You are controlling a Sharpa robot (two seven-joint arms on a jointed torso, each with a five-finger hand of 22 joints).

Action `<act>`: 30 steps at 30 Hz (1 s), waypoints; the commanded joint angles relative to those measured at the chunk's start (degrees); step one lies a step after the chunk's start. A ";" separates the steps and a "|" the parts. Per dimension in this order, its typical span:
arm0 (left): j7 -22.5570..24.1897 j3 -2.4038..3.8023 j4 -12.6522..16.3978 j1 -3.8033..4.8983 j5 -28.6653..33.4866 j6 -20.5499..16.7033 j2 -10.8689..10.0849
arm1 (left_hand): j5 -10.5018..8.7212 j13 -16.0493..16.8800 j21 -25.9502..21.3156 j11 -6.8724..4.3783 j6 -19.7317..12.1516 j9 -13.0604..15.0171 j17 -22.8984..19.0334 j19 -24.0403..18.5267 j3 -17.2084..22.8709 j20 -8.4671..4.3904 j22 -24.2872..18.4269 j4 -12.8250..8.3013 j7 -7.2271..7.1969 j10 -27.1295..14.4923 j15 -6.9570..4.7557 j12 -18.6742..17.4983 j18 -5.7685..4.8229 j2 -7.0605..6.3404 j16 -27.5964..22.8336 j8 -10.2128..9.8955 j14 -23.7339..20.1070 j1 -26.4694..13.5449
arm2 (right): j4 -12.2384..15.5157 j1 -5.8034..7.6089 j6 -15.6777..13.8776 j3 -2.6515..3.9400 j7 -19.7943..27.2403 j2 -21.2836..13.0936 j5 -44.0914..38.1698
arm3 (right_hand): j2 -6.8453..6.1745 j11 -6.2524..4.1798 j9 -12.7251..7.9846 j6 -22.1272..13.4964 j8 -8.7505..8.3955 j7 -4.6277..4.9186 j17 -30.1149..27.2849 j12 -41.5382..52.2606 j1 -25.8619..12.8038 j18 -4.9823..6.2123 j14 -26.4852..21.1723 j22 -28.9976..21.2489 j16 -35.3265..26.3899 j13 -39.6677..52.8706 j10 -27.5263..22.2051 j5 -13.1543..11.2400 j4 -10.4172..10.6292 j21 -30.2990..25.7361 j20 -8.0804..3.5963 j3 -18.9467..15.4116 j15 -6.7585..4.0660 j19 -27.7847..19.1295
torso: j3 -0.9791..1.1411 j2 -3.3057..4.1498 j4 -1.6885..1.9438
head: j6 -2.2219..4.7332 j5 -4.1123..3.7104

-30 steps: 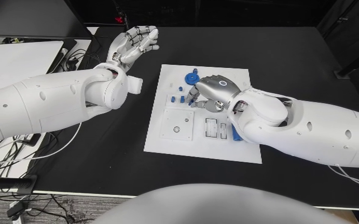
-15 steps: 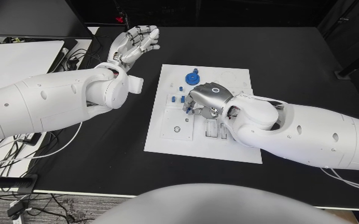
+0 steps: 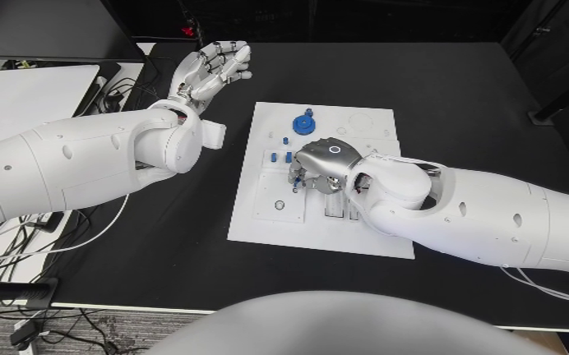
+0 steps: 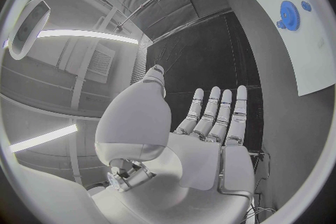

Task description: Assemble the parts on the task board

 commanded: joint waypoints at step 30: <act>6.74 0.06 -0.29 0.06 0.04 0.56 0.39 | -0.30 -0.12 0.31 0.03 -0.57 -0.13 -0.20 0.28 0.41 0.00 -0.09 -0.01 8.56 -0.48 0.11 0.55 -0.45 0.83 0.20 0.41 -0.48 -0.09 | 0.28 -0.07 3.05 0.04 0.14 0.36 -0.56 | -0.25 0.50 0.03 0.15 -0.39 0.34 14.99 -0.16 0.01 0.10 5.95 13.68 0.11 0.06 -0.30 0.41 0.07 -0.44 0.54 0.40 0.33 3.87 | 0.02 -0.04 0.04 | -0.01 0.08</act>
